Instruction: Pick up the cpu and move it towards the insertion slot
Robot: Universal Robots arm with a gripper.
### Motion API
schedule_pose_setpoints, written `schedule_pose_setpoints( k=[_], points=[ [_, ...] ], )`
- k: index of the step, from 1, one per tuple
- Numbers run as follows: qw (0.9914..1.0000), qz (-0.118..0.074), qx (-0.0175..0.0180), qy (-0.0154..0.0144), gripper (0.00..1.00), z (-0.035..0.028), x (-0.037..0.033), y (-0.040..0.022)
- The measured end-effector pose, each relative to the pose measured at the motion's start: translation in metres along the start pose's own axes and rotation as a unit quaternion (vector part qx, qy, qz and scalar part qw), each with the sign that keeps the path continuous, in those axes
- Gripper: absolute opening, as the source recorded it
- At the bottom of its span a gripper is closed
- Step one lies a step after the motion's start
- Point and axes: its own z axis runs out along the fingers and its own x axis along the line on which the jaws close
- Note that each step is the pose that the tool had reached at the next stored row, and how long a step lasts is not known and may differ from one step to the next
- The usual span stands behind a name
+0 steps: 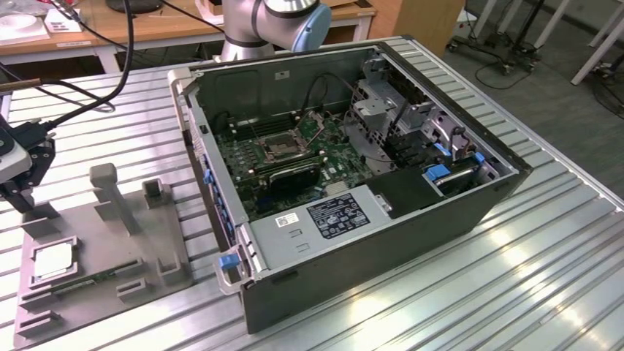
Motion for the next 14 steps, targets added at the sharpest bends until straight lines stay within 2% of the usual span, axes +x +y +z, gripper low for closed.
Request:
schedule_pose_setpoints(
  k=[14],
  points=[
    [1.0,0.0,0.0,0.0,0.1,0.0001,0.0,0.0]
  ],
)
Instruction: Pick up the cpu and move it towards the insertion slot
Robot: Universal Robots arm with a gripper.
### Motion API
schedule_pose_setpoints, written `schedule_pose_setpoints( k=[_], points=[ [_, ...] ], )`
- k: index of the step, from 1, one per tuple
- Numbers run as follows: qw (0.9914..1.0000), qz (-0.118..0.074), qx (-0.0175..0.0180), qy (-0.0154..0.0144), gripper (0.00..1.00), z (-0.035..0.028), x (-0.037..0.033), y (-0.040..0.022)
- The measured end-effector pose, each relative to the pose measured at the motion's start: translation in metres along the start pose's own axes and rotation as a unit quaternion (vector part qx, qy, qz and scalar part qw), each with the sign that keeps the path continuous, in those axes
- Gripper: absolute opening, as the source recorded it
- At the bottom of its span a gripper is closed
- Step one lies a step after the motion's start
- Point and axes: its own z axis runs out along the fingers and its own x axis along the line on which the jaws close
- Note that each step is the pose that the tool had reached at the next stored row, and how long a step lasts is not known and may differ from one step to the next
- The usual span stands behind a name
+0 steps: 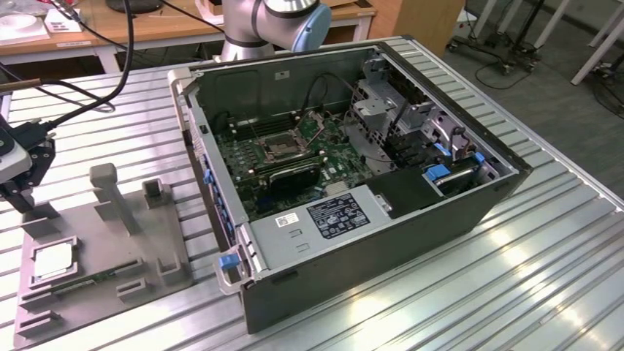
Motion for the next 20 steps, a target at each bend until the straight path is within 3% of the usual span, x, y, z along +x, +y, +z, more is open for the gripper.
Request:
schedule_pose_setpoints(
  k=[20],
  points=[
    [1.0,0.0,0.0,0.0,0.1,0.0002,0.0,0.0]
  ],
)
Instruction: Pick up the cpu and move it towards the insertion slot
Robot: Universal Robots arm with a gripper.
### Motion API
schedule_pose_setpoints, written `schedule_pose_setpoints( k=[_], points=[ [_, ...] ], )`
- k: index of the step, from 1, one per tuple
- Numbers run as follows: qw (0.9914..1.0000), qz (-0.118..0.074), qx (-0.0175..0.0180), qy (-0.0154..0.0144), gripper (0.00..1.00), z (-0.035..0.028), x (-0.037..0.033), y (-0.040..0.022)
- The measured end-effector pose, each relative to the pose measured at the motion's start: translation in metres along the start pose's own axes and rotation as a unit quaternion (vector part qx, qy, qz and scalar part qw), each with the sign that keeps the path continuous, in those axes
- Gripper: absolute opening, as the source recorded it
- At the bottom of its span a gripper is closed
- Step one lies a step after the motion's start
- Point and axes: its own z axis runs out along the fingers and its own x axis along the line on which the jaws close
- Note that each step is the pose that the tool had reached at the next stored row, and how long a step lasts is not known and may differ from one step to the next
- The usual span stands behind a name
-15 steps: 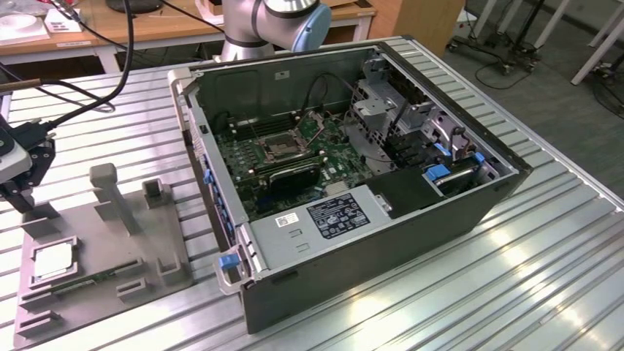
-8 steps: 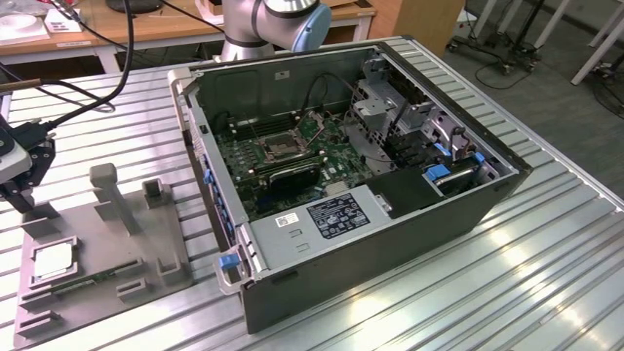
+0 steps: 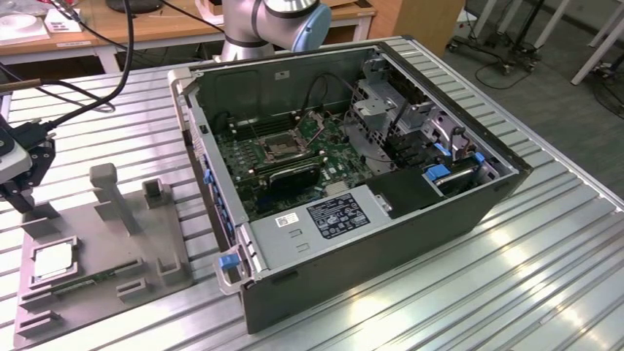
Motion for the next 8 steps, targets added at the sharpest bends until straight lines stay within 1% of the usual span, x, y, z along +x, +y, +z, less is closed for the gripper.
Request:
schedule_pose_setpoints(
  k=[8],
  points=[
    [1.0,0.0,0.0,0.0,0.1,0.0001,0.0,0.0]
  ],
)
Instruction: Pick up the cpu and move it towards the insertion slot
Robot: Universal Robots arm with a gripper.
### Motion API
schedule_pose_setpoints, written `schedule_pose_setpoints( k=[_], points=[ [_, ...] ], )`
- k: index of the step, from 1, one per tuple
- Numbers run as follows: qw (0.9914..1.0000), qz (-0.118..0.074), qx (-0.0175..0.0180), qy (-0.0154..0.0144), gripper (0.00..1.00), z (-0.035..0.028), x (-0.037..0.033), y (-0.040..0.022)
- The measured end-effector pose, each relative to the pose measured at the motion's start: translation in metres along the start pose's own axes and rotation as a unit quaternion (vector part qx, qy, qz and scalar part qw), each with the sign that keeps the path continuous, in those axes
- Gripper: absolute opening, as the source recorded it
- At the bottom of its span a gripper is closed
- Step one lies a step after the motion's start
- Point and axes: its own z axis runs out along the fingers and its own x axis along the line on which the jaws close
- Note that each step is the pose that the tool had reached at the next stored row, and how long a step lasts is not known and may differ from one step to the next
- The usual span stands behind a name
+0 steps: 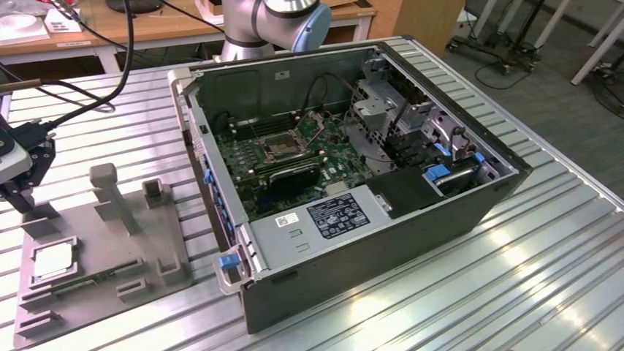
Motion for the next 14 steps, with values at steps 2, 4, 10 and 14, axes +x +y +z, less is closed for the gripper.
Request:
schedule_pose_setpoints(
  k=[2,4,10,14],
  points=[
    [1.0,0.0,0.0,0.0,0.1,0.0,0.0,0.0],
    [1.0,0.0,0.0,0.0,0.1,0.0,0.0,0.0],
    [1.0,0.0,0.0,0.0,0.1,0.0,0.0,0.0],
    [1.0,0.0,0.0,0.0,0.1,0.0001,0.0,0.0]
  ],
)
